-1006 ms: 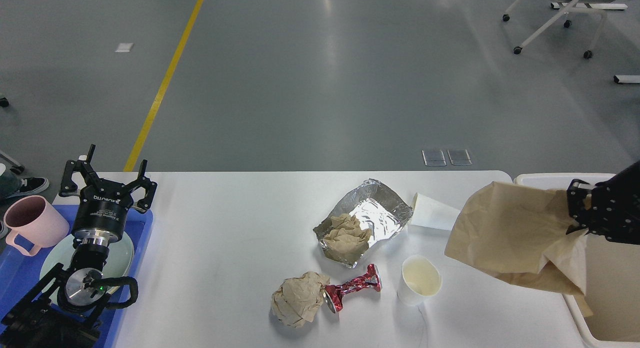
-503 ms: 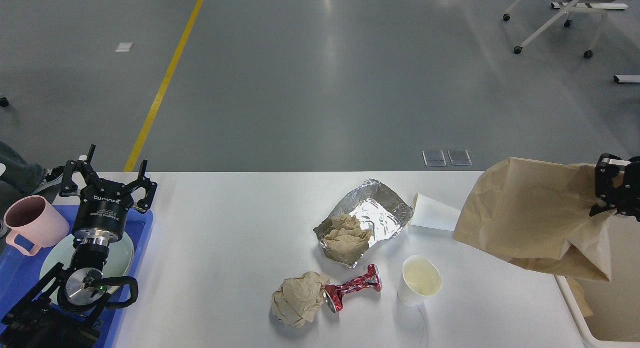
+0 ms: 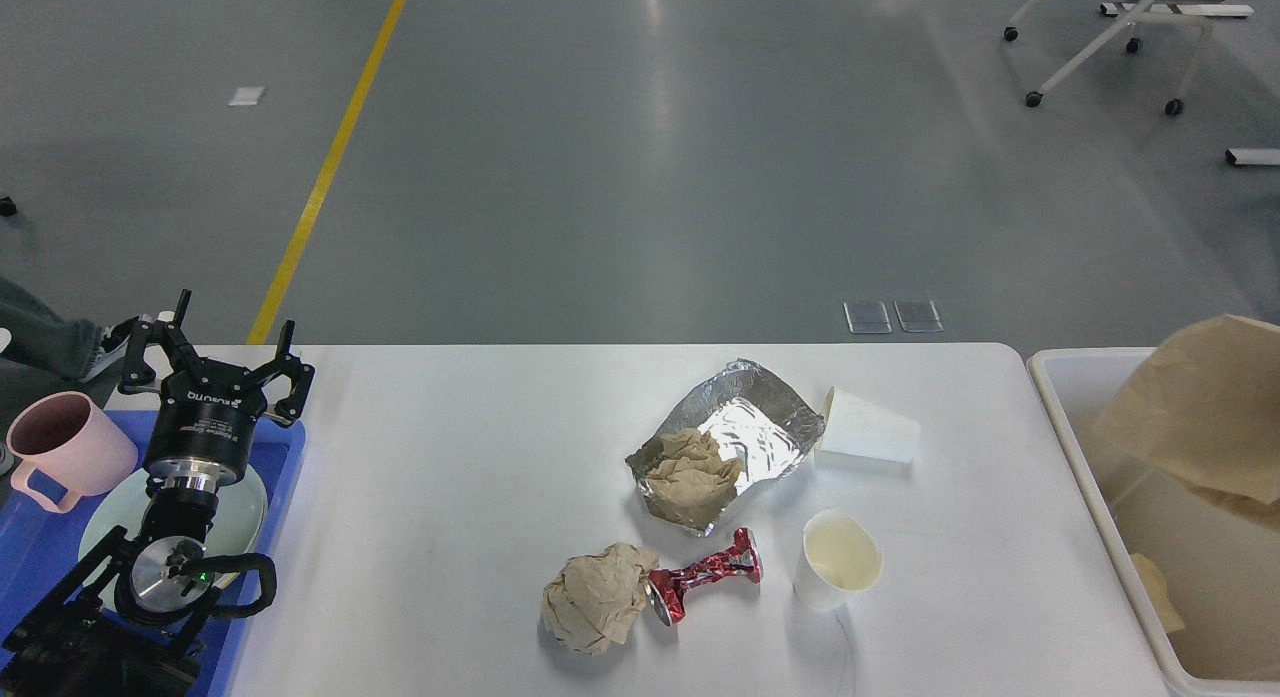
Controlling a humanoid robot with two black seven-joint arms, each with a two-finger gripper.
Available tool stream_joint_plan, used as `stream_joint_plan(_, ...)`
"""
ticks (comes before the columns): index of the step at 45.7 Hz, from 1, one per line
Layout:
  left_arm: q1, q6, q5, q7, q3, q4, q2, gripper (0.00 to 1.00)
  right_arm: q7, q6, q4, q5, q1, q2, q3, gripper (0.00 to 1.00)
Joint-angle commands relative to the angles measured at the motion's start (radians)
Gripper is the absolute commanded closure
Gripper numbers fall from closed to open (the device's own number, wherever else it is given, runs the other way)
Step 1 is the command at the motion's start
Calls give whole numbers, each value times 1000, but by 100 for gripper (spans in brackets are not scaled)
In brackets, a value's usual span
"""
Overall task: Tidy desktop
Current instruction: 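Carry the paper bag over the white bin and release it inside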
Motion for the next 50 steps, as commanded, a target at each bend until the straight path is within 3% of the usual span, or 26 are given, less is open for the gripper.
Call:
stream_joint_plan(1, 0, 0, 0, -1, 0, 0, -1, 4, 0, -127, -136, 1, -260, -27, 171, 100)
stream_joint_plan(13, 0, 0, 0, -1, 0, 0, -1, 4, 1, -319, -491, -2, -817, 75, 566, 100)
stream_joint_plan(24, 0, 0, 0, -1, 0, 0, -1, 4, 1, -390, -801, -2, -1165, 293, 682, 100)
stream_joint_plan(31, 0, 0, 0, -1, 0, 0, -1, 4, 0, -425, -898, -4, -1276, 405, 686, 100)
stream_joint_plan(50, 0, 0, 0, -1, 0, 0, -1, 4, -17, -474, -900, -2, -1293, 467, 734, 100)
